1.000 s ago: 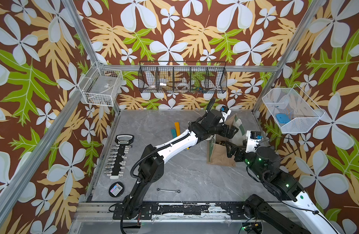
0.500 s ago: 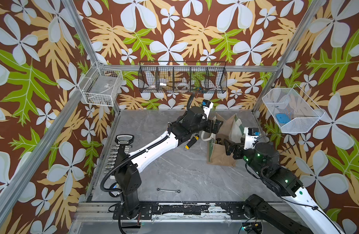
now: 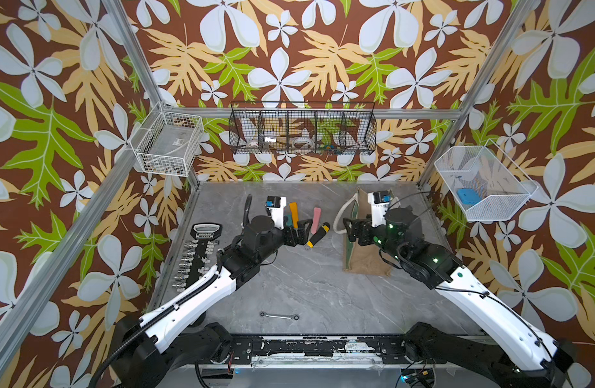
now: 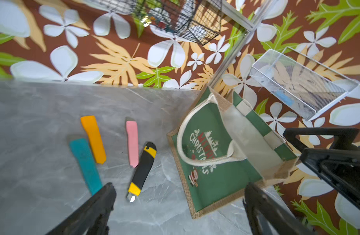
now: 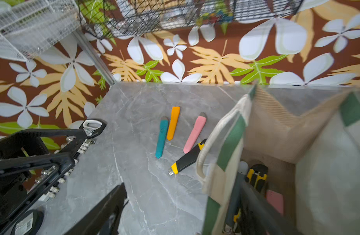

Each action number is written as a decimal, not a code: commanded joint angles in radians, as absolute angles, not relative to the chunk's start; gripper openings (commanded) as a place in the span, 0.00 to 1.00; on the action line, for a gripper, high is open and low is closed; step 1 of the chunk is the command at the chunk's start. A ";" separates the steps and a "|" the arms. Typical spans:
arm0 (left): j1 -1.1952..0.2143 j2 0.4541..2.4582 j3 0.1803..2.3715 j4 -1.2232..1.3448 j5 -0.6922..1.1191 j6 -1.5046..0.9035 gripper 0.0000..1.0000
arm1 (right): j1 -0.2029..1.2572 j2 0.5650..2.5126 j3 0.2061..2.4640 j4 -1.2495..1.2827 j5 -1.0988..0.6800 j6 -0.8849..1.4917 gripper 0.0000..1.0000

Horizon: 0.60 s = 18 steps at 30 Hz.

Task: Place the art knife into the pouch
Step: Pick up the utility knife at the center of the board.

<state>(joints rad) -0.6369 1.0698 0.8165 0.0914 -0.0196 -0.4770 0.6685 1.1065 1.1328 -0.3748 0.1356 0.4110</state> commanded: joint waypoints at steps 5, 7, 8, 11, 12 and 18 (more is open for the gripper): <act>-0.501 0.896 0.590 0.190 0.159 -0.653 1.00 | 0.739 1.318 1.203 -0.267 0.099 0.439 0.84; -0.480 0.860 0.527 0.205 0.185 -0.681 1.00 | 0.747 1.387 1.224 -0.253 0.080 0.464 0.82; -0.479 0.847 0.506 0.202 0.182 -0.685 1.00 | 0.750 1.417 1.235 -0.249 0.069 0.475 0.81; -0.477 0.809 0.459 0.198 0.185 -0.699 1.00 | 0.771 1.520 1.282 -0.262 0.050 0.491 0.77; -0.478 0.801 0.452 0.198 0.186 -0.703 1.00 | 0.779 1.555 1.300 -0.278 0.065 0.494 0.77; -0.477 0.751 0.424 0.221 0.186 -0.719 1.00 | 0.786 1.681 1.298 -0.314 0.176 0.565 0.74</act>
<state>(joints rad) -0.4789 0.7635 0.4252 0.1757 0.1738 -0.7044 0.7853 1.6539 1.3048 -0.2871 0.0959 0.5079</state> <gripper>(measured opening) 0.998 0.740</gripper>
